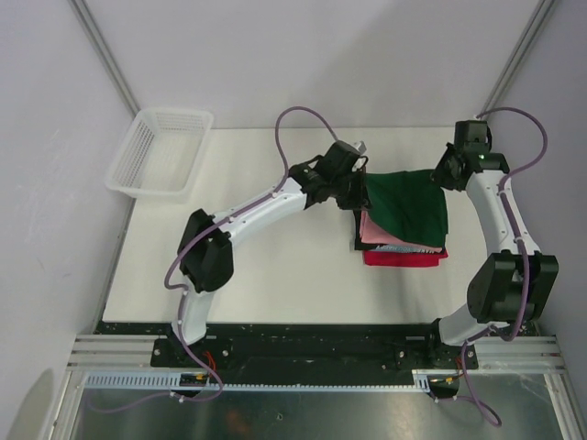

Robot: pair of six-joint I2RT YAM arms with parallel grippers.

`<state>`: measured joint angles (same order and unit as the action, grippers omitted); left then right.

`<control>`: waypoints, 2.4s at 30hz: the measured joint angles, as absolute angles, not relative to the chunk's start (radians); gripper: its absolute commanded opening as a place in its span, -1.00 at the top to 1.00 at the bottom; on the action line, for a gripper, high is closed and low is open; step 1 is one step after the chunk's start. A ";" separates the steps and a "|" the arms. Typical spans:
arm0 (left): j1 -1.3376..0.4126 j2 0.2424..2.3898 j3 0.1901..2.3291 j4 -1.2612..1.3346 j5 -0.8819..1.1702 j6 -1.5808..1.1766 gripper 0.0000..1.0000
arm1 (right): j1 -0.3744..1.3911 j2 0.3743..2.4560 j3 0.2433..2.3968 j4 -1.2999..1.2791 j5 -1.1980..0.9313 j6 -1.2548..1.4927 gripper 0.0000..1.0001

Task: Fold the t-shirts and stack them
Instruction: Put the neatly folded tshirt into the corner of the board with both arms, then put the neatly folded tshirt into the corner of the board with the right arm

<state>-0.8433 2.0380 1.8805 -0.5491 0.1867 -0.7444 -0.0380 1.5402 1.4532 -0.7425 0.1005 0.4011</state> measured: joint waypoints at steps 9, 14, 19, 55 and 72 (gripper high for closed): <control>-0.852 2.085 1.955 -0.550 0.187 -0.761 1.00 | -0.105 1.520 1.453 -0.740 0.061 0.394 1.00; -0.855 2.091 1.962 -0.550 0.187 -0.761 1.00 | -0.112 1.520 1.453 -0.735 0.046 0.394 1.00; -0.863 2.093 1.943 -0.546 0.187 -0.763 1.00 | -0.114 1.525 1.453 -0.735 0.044 0.394 0.88; -0.837 1.962 1.602 -0.518 0.159 -0.733 0.17 | 0.094 1.322 0.909 -0.666 0.077 0.557 0.01; -0.618 1.507 1.203 -0.492 0.114 -0.643 0.13 | 0.592 1.369 0.955 -0.533 0.199 0.731 -0.04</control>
<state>-0.6182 1.5066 1.2034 -0.4919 0.1143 -0.6434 0.5919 1.3689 0.9546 -0.5335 0.1989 0.7315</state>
